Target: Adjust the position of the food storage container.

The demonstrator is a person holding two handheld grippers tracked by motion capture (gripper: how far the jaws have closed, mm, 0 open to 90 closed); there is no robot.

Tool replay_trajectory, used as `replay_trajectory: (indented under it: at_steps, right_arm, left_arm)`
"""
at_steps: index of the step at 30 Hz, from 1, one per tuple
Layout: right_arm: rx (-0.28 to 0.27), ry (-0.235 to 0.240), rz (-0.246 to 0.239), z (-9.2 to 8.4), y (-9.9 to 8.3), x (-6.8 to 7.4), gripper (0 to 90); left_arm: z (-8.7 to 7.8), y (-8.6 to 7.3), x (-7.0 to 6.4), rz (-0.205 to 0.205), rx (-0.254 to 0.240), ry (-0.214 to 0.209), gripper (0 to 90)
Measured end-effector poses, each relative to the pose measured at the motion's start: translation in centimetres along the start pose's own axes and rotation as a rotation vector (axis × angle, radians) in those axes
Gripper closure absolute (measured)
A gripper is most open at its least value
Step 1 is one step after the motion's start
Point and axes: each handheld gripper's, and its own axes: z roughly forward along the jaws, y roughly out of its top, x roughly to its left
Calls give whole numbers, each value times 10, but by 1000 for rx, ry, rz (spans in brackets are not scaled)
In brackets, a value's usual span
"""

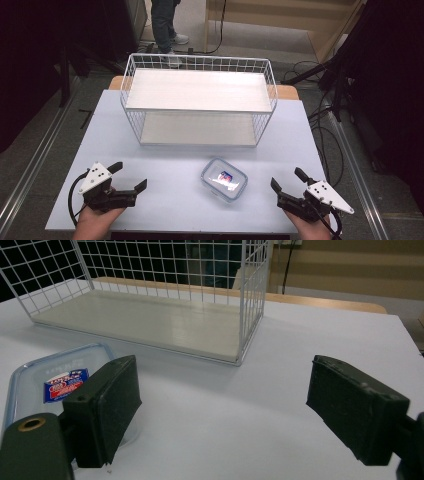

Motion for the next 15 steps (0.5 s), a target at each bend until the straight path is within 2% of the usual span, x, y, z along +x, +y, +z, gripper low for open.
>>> replay_trajectory:
  at_steps: [12,15]
  right_arm:
    - [0,-8,4,-2,-1,-2,138]
    - [1,-8,0,-4,-1,-1,138]
  left_arm:
    - [3,0,0,-8,2,-5,22]
    - [3,0,-1,-7,0,-9,61]
